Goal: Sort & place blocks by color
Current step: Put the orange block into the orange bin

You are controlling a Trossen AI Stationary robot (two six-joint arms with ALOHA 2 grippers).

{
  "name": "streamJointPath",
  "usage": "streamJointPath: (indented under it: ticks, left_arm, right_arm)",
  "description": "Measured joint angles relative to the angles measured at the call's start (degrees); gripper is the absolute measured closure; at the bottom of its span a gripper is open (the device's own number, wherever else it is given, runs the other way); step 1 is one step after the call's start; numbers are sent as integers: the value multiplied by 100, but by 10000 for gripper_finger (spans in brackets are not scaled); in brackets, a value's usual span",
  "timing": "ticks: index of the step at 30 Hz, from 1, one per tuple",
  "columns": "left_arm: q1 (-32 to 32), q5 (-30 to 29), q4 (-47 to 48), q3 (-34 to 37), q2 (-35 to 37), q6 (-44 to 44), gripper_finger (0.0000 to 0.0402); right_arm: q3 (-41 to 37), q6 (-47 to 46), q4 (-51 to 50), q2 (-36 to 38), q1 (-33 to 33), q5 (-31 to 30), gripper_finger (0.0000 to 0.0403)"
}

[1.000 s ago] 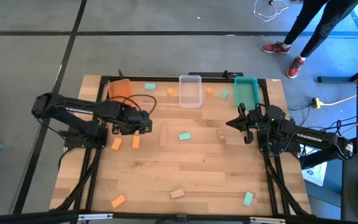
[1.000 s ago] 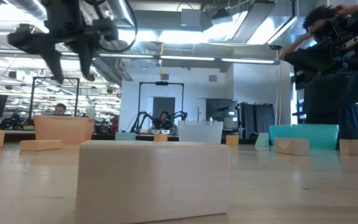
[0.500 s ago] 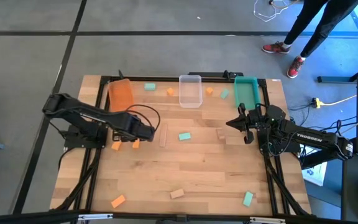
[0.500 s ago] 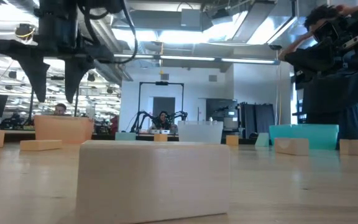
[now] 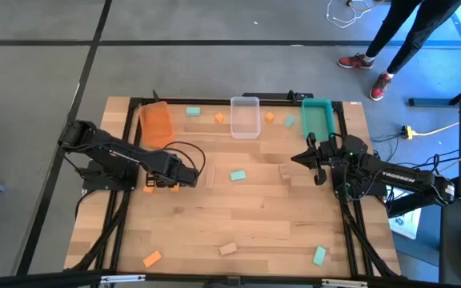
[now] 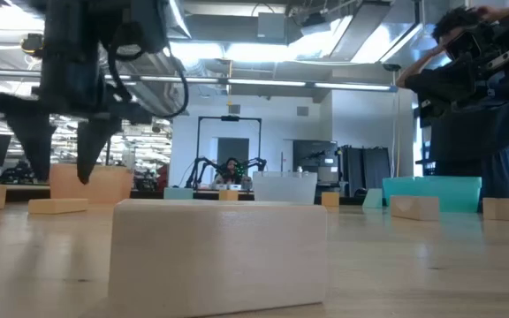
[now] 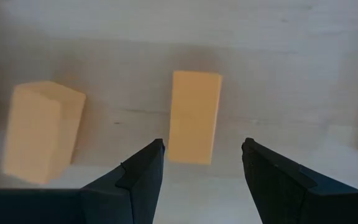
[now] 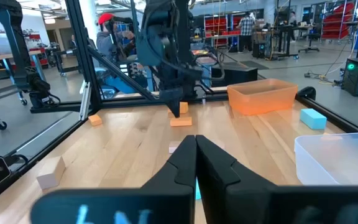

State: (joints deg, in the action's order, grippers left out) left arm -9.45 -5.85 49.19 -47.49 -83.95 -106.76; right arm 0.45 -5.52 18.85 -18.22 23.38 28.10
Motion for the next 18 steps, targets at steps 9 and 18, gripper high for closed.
streamJointPath:
  ticks: [9, 18]
  left_arm:
    - [54, -159, -594, 534, 60, 65, 195]
    - [53, -133, -1073, 927, 64, 66, 195]
  right_arm:
    - [0, 0, 0, 0, 2, 0, 395]
    - [1, 0, 0, 0, 2, 0, 395]
